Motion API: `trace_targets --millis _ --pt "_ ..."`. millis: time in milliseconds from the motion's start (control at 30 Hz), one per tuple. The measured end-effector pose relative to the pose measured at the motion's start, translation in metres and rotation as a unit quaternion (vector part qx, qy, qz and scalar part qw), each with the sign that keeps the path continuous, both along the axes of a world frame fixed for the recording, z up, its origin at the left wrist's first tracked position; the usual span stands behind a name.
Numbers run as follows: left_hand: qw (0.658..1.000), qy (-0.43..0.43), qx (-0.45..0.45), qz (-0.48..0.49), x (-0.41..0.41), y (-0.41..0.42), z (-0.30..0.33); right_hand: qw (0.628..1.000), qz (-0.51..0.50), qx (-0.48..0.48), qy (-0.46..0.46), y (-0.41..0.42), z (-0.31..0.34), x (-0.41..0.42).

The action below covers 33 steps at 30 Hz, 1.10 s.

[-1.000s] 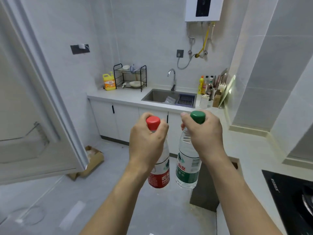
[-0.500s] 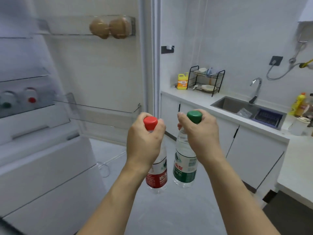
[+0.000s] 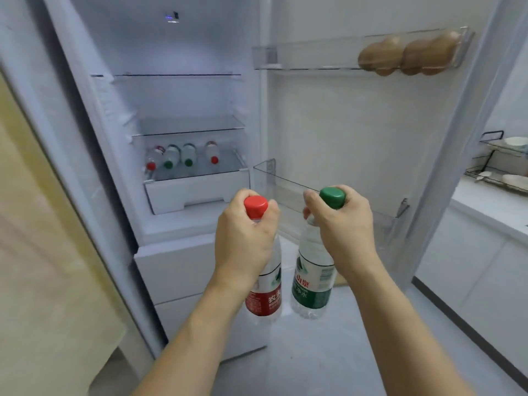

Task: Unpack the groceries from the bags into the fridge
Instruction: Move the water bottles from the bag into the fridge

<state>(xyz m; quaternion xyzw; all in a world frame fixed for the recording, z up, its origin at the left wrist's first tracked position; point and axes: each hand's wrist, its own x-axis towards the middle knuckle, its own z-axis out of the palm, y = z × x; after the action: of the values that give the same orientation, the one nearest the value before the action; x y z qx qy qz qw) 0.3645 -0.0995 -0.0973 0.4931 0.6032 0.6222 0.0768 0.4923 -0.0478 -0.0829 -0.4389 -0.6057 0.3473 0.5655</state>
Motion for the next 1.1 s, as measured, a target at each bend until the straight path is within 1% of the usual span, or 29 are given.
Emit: trace_targets --millis 167,333,533,700,867,1000,1100 --pt "0.999 -0.018 -0.007 0.048 -0.047 0.007 -0.003 0.999 0.053 -0.003 0.011 0.020 -0.002 -0.053" --pt "0.996 -0.024 -0.018 0.090 -0.076 0.027 -0.006 0.995 0.102 -0.006 0.021 0.050 -0.002 -0.090" --pt "0.991 -0.030 0.006 0.134 -0.098 0.062 0.002 0.988 0.147 0.008 0.035 0.099 0.004 -0.119" --pt "0.987 -0.030 0.028 0.153 -0.116 0.091 0.010 0.988 0.151 0.022 0.034 0.135 0.010 -0.142" --pt "0.987 -0.029 0.032 0.157 -0.146 0.123 0.010 0.988 0.150 0.017 0.033 0.167 0.011 -0.171" --pt "0.987 -0.025 0.034 0.154 -0.174 0.147 0.012 0.990 0.135 0.024 0.026 0.191 0.012 -0.198" --pt "0.986 -0.028 0.055 0.153 -0.200 0.165 0.013 0.993 0.110 0.031 0.030 0.207 0.015 -0.219"
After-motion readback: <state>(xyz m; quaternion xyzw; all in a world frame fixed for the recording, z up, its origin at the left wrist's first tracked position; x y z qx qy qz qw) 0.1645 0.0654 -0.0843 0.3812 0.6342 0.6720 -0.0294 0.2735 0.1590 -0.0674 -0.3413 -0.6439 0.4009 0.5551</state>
